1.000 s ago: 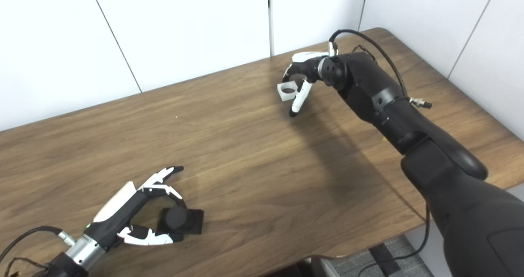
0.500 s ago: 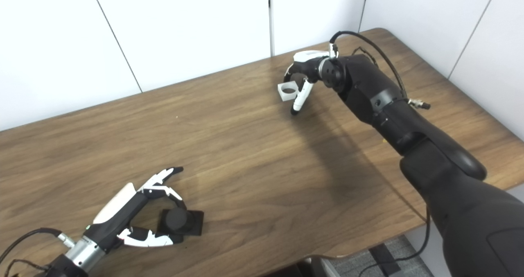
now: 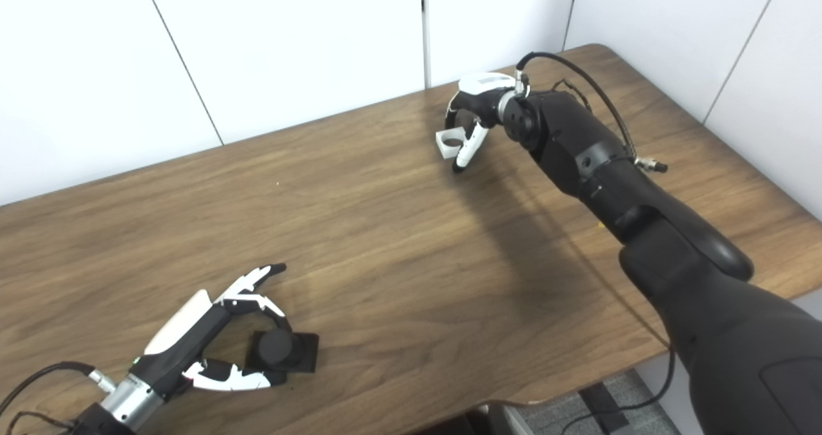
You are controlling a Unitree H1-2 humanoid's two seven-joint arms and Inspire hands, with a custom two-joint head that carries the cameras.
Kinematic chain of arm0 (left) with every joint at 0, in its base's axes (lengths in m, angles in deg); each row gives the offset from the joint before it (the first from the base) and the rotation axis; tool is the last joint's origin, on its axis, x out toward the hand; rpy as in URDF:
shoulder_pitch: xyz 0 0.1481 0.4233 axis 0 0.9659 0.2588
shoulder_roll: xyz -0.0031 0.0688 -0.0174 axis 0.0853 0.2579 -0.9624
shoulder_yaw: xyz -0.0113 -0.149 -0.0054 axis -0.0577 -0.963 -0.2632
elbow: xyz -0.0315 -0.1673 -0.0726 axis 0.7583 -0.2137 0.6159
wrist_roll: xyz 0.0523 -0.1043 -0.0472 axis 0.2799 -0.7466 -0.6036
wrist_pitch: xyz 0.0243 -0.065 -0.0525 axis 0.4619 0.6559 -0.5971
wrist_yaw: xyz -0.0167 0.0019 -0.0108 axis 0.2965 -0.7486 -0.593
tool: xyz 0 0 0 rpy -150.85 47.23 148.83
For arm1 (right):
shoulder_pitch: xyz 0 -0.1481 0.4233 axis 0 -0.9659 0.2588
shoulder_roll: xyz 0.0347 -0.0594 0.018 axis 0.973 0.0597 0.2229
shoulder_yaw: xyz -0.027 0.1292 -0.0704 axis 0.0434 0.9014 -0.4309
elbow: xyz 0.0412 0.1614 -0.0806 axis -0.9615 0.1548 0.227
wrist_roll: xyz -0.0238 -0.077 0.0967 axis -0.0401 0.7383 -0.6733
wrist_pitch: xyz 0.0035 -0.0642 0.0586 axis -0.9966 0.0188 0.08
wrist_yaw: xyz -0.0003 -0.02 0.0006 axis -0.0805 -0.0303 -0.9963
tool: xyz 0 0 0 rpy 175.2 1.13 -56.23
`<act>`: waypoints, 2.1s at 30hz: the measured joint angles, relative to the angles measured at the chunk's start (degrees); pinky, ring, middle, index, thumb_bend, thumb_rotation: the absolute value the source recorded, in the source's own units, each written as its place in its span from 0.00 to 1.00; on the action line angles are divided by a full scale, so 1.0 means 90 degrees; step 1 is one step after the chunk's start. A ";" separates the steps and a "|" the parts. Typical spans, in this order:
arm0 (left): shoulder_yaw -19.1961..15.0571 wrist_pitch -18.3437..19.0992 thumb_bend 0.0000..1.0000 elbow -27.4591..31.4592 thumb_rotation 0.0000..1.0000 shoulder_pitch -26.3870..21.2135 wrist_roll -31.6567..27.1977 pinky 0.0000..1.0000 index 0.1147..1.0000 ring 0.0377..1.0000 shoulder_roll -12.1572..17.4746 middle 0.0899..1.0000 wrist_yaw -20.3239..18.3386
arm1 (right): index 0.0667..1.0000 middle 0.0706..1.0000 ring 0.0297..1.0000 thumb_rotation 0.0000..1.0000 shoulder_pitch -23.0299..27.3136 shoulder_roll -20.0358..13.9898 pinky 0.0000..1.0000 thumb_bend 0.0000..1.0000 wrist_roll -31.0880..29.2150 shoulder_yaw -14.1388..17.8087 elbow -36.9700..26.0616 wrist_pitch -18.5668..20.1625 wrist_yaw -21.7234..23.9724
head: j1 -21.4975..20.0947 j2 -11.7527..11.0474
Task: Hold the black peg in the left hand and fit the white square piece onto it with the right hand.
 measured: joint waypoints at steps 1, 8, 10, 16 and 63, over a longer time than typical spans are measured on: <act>-0.0001 0.0007 0.52 0.0011 0.07 0.0005 0.0001 1.00 0.42 1.00 0.0001 0.98 -0.0006 | 0.64 0.86 0.88 0.25 0.0017 0.0007 0.79 0.68 -0.0002 -0.0002 0.0059 -0.0017 -0.0024 | 0.0000 0.0000; -0.0005 0.0182 0.52 0.0110 0.07 0.0021 0.0011 1.00 0.42 1.00 0.0005 0.99 -0.0042 | 0.48 0.83 0.84 0.16 0.0176 0.0060 0.76 0.53 -0.0027 -0.0092 0.0395 -0.0278 -0.0217 | 0.0049 0.0020; -0.0006 0.0199 0.52 0.0117 0.07 0.0027 0.0011 1.00 0.42 1.00 0.0008 0.99 -0.0042 | 0.46 0.82 0.83 0.15 0.0213 0.0095 0.75 0.52 -0.0053 -0.0112 0.0435 -0.0375 -0.0229 | 0.0049 0.0020; -0.0019 0.0204 0.52 0.0127 0.07 0.0054 0.0005 1.00 0.42 1.00 0.0018 0.98 -0.0041 | 0.45 0.80 0.81 0.15 0.0271 0.0102 0.73 0.51 -0.0042 -0.0246 0.0570 -0.0542 -0.0437 | 0.0049 0.0029; -0.0012 -0.0045 0.52 -0.0072 0.07 0.0008 0.0049 1.00 0.42 1.00 0.0000 0.98 0.0035 | 0.45 0.79 0.86 0.14 -0.0737 -0.0704 0.80 0.51 -0.0457 0.0568 -0.2442 -0.1307 -0.0170 | 0.0069 0.0078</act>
